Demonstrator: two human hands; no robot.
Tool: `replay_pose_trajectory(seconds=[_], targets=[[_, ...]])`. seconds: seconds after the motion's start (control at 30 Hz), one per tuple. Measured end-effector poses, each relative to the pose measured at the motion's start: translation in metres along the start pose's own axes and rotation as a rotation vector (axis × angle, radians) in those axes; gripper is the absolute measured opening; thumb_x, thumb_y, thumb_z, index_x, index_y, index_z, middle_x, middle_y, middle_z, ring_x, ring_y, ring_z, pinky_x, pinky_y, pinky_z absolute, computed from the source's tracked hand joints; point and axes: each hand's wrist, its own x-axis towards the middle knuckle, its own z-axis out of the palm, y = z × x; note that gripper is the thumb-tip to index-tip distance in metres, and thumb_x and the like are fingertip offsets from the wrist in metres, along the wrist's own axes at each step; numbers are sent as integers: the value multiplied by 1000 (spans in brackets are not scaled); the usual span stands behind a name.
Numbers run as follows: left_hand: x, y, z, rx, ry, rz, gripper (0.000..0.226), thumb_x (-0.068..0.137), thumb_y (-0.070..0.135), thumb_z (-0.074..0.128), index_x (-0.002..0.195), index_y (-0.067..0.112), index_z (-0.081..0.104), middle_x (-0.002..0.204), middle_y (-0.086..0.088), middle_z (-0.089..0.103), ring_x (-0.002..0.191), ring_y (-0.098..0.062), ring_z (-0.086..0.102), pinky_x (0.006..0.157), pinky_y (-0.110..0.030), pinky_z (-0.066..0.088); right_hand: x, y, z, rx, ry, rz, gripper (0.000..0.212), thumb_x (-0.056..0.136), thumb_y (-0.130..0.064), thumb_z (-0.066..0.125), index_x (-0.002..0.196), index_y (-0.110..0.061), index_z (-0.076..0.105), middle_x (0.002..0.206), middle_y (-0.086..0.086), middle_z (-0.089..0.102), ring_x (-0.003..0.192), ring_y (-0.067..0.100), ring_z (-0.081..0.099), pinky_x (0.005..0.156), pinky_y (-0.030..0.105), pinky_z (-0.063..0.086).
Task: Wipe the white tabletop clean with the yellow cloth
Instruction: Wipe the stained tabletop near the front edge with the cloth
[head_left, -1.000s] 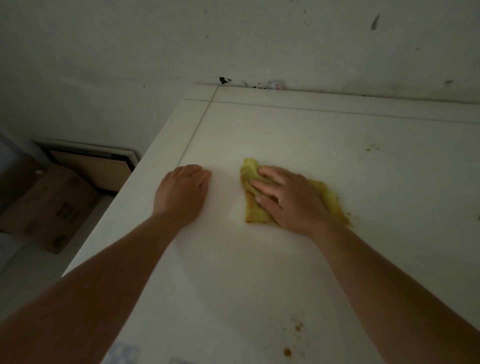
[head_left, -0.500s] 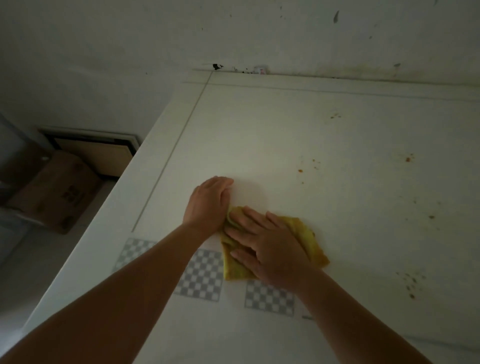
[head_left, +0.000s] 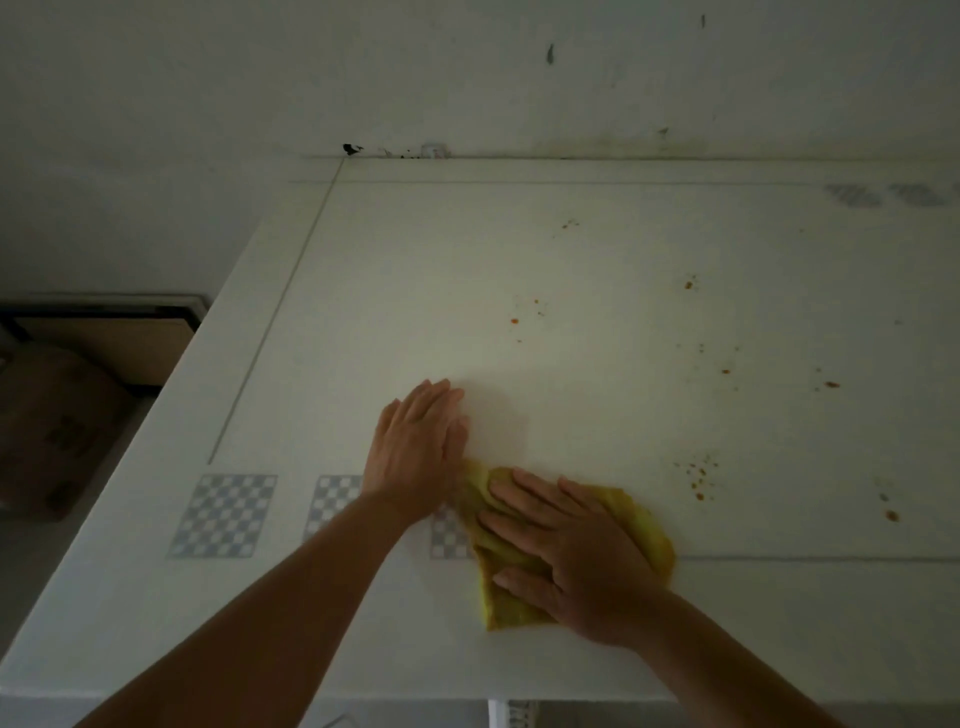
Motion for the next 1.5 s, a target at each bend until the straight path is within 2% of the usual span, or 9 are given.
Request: replay_pose_trajectory(seconds=[0.27, 0.37, 0.53, 0.73, 0.93, 1.07, 1.23, 1.3, 1.5], targets=[[20, 16, 11, -6, -42, -35, 55, 91, 35, 18, 143, 17, 23, 151, -5, 31, 141, -20, 20, 116, -39, 14, -18, 22, -11, -14, 58, 51, 47, 93, -59, 23, 134, -44, 37, 148, -24, 24, 139, -2, 6, 110, 31, 6], [29, 18, 16, 89, -13, -13, 55, 87, 34, 20, 137, 16, 35, 144, -6, 40, 134, -23, 30, 110, -39, 22, -7, 32, -14, 0, 93, 70, 42, 95, -54, 25, 132, -44, 40, 145, -27, 28, 138, -4, 10, 110, 31, 9], [62, 23, 13, 76, 29, -10, 39, 85, 30, 25, 108, 15, 54, 116, -5, 52, 110, -25, 42, 96, -37, 28, 26, 55, -27, 6, 127, 88, 44, 94, -53, 24, 133, -42, 40, 144, -28, 27, 137, -5, 11, 110, 30, 11], [117, 17, 19, 70, 96, -7, 34, 90, 19, 38, 122, 12, 47, 130, -8, 48, 124, -26, 36, 105, -37, 23, 71, 87, -38, 16, 153, 87, 46, 92, -54, 24, 133, -40, 42, 143, -27, 29, 136, -4, 13, 108, 28, 8], [162, 16, 29, 78, 108, -123, 24, 91, 17, 33, 107, 14, 52, 111, -9, 49, 103, -27, 40, 91, -36, 29, 120, 121, -52, 16, 167, 69, 45, 92, -50, 28, 132, -39, 45, 145, -20, 36, 137, 0, 18, 109, 29, 11], [179, 18, 36, 29, 117, -182, 21, 91, 18, 33, 103, 19, 49, 110, -6, 47, 102, -25, 36, 90, -34, 27, 162, 149, -62, 3, 193, 68, 46, 91, -51, 27, 131, -37, 46, 145, -17, 37, 137, 4, 22, 107, 30, 14], [183, 16, 40, 80, 110, -123, 47, 78, 15, 26, 123, 25, 38, 128, 1, 37, 119, -18, 24, 101, -28, 12, 227, 189, -80, 9, 222, 101, 46, 91, -50, 30, 131, -36, 47, 144, -14, 40, 136, 8, 26, 108, 37, 20], [192, 16, 39, 118, 95, -81, 52, 73, 16, 19, 119, 24, 42, 126, 1, 39, 116, -20, 28, 98, -29, 16, 250, 202, -85, 9, 250, 111, 44, 90, -46, 34, 129, -34, 50, 143, -12, 43, 135, 10, 29, 109, 41, 25], [258, 18, 43, 77, 86, -131, 26, 88, 13, 34, 109, 22, 48, 115, -2, 43, 106, -21, 36, 92, -29, 24, 302, 235, -97, -9, 311, 128, 43, 90, -44, 36, 126, -30, 55, 139, -8, 49, 133, 15, 35, 107, 43, 29]])
